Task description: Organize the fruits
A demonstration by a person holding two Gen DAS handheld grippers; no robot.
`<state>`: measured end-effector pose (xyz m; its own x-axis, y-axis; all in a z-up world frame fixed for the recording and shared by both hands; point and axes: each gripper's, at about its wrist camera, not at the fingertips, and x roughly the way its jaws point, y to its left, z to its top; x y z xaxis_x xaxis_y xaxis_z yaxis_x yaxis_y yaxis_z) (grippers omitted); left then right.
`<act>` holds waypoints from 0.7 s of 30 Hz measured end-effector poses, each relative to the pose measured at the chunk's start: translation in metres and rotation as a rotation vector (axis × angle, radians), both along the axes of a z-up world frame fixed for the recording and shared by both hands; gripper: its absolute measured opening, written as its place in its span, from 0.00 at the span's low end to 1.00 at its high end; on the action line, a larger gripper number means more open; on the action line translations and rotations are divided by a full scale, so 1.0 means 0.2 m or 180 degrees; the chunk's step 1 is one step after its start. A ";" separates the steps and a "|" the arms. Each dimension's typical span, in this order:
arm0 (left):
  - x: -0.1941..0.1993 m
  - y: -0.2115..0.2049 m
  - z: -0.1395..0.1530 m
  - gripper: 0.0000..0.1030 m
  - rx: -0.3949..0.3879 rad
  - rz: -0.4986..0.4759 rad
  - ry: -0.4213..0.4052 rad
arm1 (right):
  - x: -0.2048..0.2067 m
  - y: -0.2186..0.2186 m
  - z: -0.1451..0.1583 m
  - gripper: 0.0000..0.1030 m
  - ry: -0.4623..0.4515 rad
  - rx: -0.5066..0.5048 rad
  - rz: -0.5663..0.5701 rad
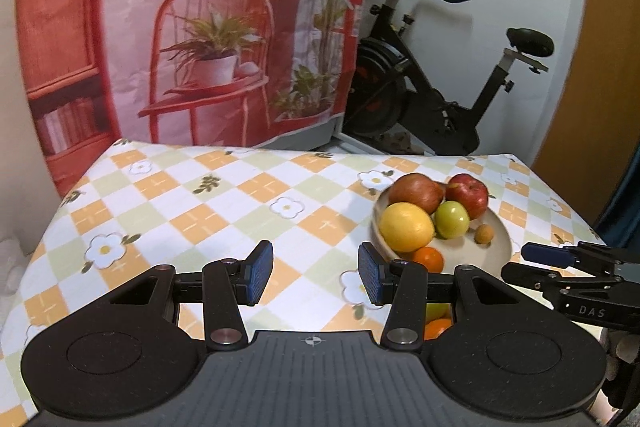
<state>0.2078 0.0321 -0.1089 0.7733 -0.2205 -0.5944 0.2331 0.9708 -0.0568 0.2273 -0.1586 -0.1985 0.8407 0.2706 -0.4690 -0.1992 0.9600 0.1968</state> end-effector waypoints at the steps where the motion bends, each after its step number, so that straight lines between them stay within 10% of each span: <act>1: -0.01 0.02 0.00 0.48 -0.0004 0.0018 0.0006 | 0.00 0.01 0.00 0.46 0.0003 -0.0004 0.0008; 21: -0.08 0.09 -0.07 0.48 -0.0125 0.0171 0.0190 | -0.02 0.10 -0.04 0.46 0.0132 -0.0013 0.0181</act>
<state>0.1923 0.0508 -0.1238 0.7481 -0.2038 -0.6315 0.1758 0.9785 -0.1074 0.2231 -0.1388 -0.2067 0.8039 0.3154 -0.5042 -0.2452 0.9482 0.2021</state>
